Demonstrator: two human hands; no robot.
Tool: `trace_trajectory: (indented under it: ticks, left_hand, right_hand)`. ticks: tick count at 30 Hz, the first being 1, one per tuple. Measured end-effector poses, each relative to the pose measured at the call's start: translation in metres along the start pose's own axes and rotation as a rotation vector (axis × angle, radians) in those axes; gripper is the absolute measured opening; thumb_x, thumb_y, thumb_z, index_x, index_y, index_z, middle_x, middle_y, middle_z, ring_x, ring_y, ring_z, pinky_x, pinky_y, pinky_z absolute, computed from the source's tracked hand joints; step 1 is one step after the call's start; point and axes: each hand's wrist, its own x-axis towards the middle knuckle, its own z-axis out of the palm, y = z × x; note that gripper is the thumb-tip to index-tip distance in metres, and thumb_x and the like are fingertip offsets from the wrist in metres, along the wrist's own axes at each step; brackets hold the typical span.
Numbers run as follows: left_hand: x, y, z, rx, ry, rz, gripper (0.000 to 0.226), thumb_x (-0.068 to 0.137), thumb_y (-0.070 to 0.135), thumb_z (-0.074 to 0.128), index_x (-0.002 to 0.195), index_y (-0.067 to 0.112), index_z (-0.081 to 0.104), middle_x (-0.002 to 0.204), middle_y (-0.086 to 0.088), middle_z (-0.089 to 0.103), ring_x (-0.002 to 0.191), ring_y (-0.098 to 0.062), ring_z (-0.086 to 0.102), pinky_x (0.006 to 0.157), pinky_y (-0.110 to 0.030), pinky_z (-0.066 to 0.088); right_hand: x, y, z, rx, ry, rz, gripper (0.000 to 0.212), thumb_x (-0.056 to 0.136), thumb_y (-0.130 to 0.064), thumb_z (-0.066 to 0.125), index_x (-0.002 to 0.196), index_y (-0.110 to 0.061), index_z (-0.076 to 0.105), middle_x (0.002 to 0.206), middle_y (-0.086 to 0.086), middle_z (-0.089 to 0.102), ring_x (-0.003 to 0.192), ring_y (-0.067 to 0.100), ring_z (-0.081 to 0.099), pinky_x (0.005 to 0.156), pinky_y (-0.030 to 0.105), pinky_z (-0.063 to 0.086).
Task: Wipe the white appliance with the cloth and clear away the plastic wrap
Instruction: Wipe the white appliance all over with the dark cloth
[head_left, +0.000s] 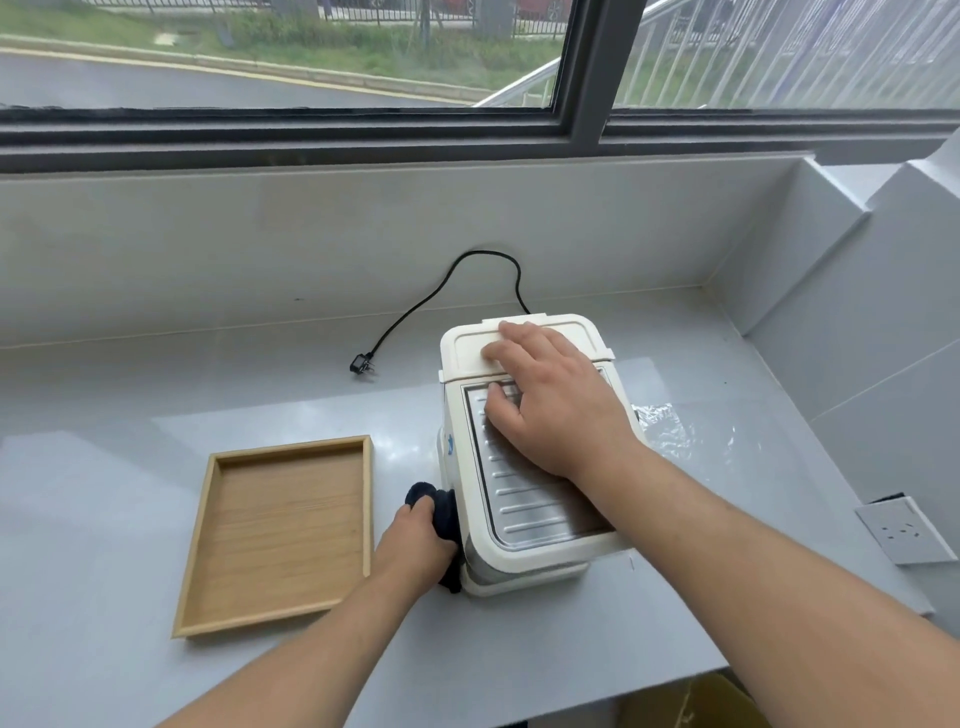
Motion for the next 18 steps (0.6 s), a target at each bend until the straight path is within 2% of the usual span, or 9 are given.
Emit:
trace_trajectory:
  ticks: [4,10,13,18]
  left_hand:
    - [-0.024,-0.002,0.009,-0.043,-0.039,-0.047,0.027,0.08,0.033,0.065,0.099,0.021,0.05,0.106,-0.004,0.056,0.092,-0.027,0.061,0.07,-0.035,0.044]
    - [-0.063,0.006,0.036,-0.172,-0.084,-0.164,0.031,0.076,0.031,0.066,0.101,0.019,0.052,0.099,-0.004,0.064,0.083,-0.021,0.064,0.058,-0.03,0.044]
    - [-0.076,0.015,0.05,-0.334,-0.044,-0.249,0.032,0.079,0.031,0.069,0.104,0.016,0.054,0.092,-0.001,0.065,0.077,-0.016,0.063,0.058,-0.029,0.045]
    - [-0.079,0.022,0.048,-0.457,-0.045,-0.271,0.029,0.076,0.031,0.07,0.1,0.017,0.062,0.091,-0.006,0.073,0.083,-0.027,0.071,0.078,-0.04,0.06]
  right_hand:
    - [-0.003,-0.001,-0.002,0.014,0.006,0.01,0.041,0.093,-0.027,0.058,0.132,-0.019,0.065,0.152,0.008,0.056,0.141,0.028,0.045,0.124,0.036,0.027]
    - [-0.008,-0.002,-0.004,0.015,0.023,0.0,0.038,0.094,-0.024,0.057,0.13,-0.016,0.066,0.145,0.011,0.06,0.137,0.03,0.048,0.119,0.037,0.031]
    - [-0.013,-0.002,-0.005,-0.004,0.046,-0.024,0.036,0.092,-0.018,0.059,0.126,-0.011,0.069,0.133,0.013,0.066,0.124,0.036,0.055,0.111,0.042,0.04]
    - [-0.027,-0.002,-0.008,-0.051,0.15,-0.027,0.031,0.089,-0.015,0.062,0.118,-0.01,0.071,0.116,0.011,0.069,0.105,0.038,0.059,0.09,0.049,0.047]
